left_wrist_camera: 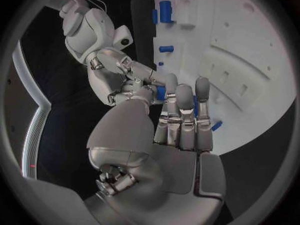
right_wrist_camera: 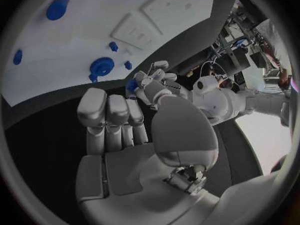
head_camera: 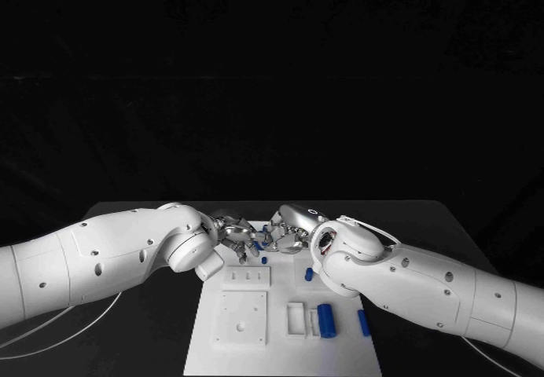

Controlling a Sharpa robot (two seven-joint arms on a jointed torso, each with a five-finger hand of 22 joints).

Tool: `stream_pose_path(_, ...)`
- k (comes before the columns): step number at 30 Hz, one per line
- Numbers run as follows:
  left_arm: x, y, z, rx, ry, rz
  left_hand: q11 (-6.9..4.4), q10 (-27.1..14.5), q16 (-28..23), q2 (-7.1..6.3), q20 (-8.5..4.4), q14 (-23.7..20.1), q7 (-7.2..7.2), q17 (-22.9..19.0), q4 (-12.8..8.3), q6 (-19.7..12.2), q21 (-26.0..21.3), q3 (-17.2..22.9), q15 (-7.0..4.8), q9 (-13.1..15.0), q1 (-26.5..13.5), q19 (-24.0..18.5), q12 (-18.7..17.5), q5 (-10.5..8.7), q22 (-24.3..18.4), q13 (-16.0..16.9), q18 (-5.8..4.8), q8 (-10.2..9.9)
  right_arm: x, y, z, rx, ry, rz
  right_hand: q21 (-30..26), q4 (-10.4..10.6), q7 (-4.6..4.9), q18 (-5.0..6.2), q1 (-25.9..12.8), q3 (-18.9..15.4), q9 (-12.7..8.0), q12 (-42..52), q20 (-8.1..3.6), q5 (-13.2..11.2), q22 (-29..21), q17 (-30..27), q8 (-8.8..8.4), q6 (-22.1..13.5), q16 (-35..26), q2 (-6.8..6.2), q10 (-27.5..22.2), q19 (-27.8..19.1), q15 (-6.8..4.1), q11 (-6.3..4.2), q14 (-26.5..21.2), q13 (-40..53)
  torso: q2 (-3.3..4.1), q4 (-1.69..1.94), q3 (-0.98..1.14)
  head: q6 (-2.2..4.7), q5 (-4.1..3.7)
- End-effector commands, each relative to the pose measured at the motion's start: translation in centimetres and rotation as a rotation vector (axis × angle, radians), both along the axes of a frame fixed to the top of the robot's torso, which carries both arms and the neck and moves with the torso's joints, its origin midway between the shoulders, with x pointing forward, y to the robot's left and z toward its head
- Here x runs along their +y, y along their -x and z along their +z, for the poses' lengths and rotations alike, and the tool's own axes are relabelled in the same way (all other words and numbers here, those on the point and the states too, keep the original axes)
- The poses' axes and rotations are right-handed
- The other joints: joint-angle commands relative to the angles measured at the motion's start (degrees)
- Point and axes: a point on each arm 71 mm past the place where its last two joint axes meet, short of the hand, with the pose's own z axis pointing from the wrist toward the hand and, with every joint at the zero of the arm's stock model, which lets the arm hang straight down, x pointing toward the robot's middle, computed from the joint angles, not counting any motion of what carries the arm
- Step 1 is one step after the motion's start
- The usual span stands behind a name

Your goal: Assemble the parts on the task board

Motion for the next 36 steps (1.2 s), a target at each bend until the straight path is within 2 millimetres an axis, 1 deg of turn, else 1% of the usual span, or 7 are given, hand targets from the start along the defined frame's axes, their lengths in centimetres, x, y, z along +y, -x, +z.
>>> stream_pose_path(1,-0.3,0.2,-0.1,0.018,0.022,-0.026,-0.2,0.52,0.47,1.8,-0.12,-0.39,-0.32,0.25,-4.76,-0.62,0.71,5.32,-0.08,6.3,-0.49,-0.57,-0.03,0.61,0.86,0.0,-0.05,1.46,-0.2,-0.2,0.0,-0.003,0.019,-0.004,-0.27,0.01,-0.78,-0.29,-0.02,0.27,0.07,0.29,-0.27,0.01,6.83,0.02,0.25,5.06,-0.33,0.77,0.03,2.84,-0.34,-0.24,-0.08,0.08,-0.03,-0.04,-0.02,0.03,0.1)
stream_pose_path(6,-0.3,0.2,0.0,0.017,0.036,-0.024,-0.26,0.62,0.77,2.95,-0.14,-0.32,-0.45,0.24,-7.83,0.11,1.2,7.44,-0.14,7.36,-3.03,-0.81,0.42,0.2,1.8,0.31,0.14,0.91,-0.2,-0.2,-0.1,0.0,0.023,-0.003,-0.32,-0.02,-0.78,-0.29,-0.02,0.25,0.08,0.27,-0.27,-0.14,6.83,-0.01,0.26,5.07,-0.36,0.8,0.02,2.82,-0.34,-0.23,-0.08,0.09,-0.01,-0.07,-0.03,0.11,0.12)
stream_pose_path(17,-0.3,0.2,0.0,0.015,0.052,-0.019,-0.5,1.43,1.07,3.83,-0.41,0.08,-0.84,0.24,-9.89,3.25,1.03,7.82,-0.44,8.36,-4.9,-0.53,0.45,-0.24,2.53,0.41,-0.02,-2.57,-0.4,-0.3,-0.1,-0.003,0.009,-0.01,-0.83,0.91,-0.96,-0.18,-0.14,-0.99,-0.01,-1.05,-0.25,-1.07,6.71,-0.32,0.22,4.76,-0.75,0.05,-0.92,2.73,-0.31,-0.24,-0.13,-1.04,0.02,-0.03,0.03,0.38,0.08)
stream_pose_path(21,-0.3,0.2,0.0,0.013,0.051,-0.016,-0.71,2.34,1.51,3.69,-0.63,0.6,-1.07,0.52,-10.72,4.91,1.27,7.87,-0.64,8.59,-4.82,-0.16,0.28,-0.33,2.89,0.33,0.0,-4.37,-0.6,-0.4,0.0,-0.006,-0.007,-0.014,-1.51,4.84,-1.0,0.0,-1.64,-4.36,-0.25,-2.67,-0.19,-5.15,6.55,-0.76,0.14,2.73,-1.24,-3.41,-2.2,2.62,-0.19,-0.04,-0.18,-2.53,0.01,-0.07,0.04,0.48,0.15)
stream_pose_path(25,-0.3,0.2,0.0,0.008,0.047,-0.014,-0.91,3.03,1.81,3.57,-0.78,0.97,-1.32,0.7,-11.09,5.82,1.39,7.74,-0.83,8.63,-4.92,0.01,0.41,-0.37,3.03,0.43,-0.03,-4.69,-0.7,-0.5,0.0,-0.014,-0.025,-0.014,-2.52,9.9,0.03,0.39,0.01,-10.02,-0.25,-3.96,0.26,-3.82,6.35,-1.31,0.22,-0.29,-1.87,-5.63,-3.17,2.51,0.27,0.61,-0.27,-3.94,0.02,-0.09,0.06,0.47,0.12)
stream_pose_path(29,-0.2,0.2,0.0,0.002,0.036,-0.015,-1.05,3.79,2.04,3.43,-1.04,1.21,-1.56,0.96,-11.74,6.89,1.45,7.62,-1.06,8.72,-5.34,0.19,0.29,-0.31,3.2,0.47,-0.21,-5.24,-1.0,-0.5,0.1,-0.026,-0.044,-0.019,-3.68,14.2,1.13,0.93,2.78,-15.52,-0.3,-5.03,0.84,-2.8,6.23,-1.85,0.23,-3.69,-2.43,-6.55,-4.4,2.49,0.75,1.32,-0.52,-5.55,0.0,-0.03,0.05,0.53,0.06)
stream_pose_path(36,-0.1,0.1,0.0,-0.006,0.009,-0.015,-1.33,4.87,2.37,3.27,-1.34,1.8,-1.91,1.3,-12.19,8.31,1.56,7.35,-1.36,8.13,-5.85,0.71,0.12,-0.4,3.36,0.57,-0.36,-5.78,-2.0,-0.4,0.1,-0.049,-0.075,-0.037,-5.78,16.19,2.25,1.5,3.95,-19.78,-0.35,-6.21,1.63,-1.6,5.94,-2.65,0.18,-8.2,-3.09,-7.31,-6.88,2.31,1.48,2.26,-1.26,-8.1,0.02,0.02,0.06,0.69,0.25)
